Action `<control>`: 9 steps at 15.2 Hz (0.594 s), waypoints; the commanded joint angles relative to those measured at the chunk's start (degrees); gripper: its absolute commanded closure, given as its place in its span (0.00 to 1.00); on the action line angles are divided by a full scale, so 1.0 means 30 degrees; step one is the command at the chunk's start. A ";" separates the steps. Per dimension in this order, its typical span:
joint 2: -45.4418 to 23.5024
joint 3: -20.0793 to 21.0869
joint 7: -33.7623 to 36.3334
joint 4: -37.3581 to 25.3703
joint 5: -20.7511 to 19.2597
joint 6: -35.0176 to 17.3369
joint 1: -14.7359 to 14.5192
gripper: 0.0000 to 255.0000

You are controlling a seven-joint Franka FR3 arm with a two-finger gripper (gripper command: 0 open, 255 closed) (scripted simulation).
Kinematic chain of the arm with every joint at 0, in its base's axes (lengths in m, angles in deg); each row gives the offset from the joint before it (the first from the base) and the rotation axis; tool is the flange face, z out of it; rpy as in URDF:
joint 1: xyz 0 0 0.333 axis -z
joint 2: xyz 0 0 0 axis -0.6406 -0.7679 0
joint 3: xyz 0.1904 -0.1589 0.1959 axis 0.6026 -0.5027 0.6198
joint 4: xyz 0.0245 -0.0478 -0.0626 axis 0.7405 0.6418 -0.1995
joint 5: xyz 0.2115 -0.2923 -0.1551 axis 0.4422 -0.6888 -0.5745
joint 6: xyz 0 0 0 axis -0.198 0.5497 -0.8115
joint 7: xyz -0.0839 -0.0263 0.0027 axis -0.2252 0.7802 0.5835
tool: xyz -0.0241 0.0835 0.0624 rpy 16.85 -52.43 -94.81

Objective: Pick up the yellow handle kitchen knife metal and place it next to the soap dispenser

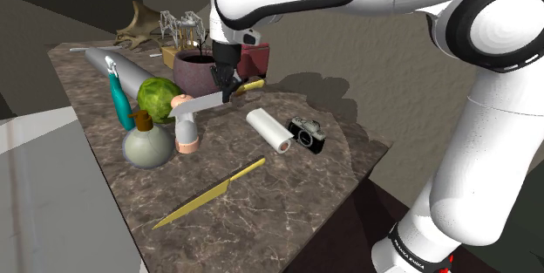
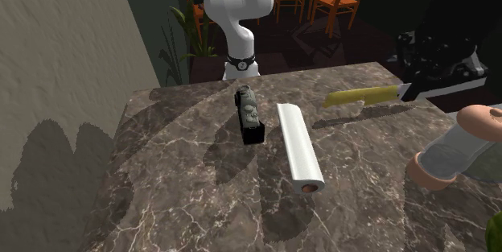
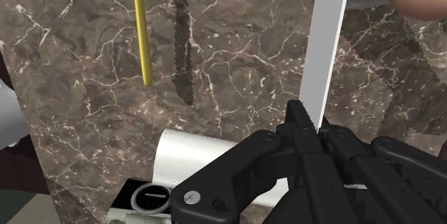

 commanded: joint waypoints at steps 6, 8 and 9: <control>-0.0332 -0.0027 0.0064 0.1399 -0.0116 -0.1724 -0.0014 1.00; -0.0445 -0.0037 0.0084 0.1771 -0.0156 -0.2203 -0.0018 1.00; -0.0507 -0.0043 0.0095 0.1949 -0.0178 -0.2441 -0.0020 1.00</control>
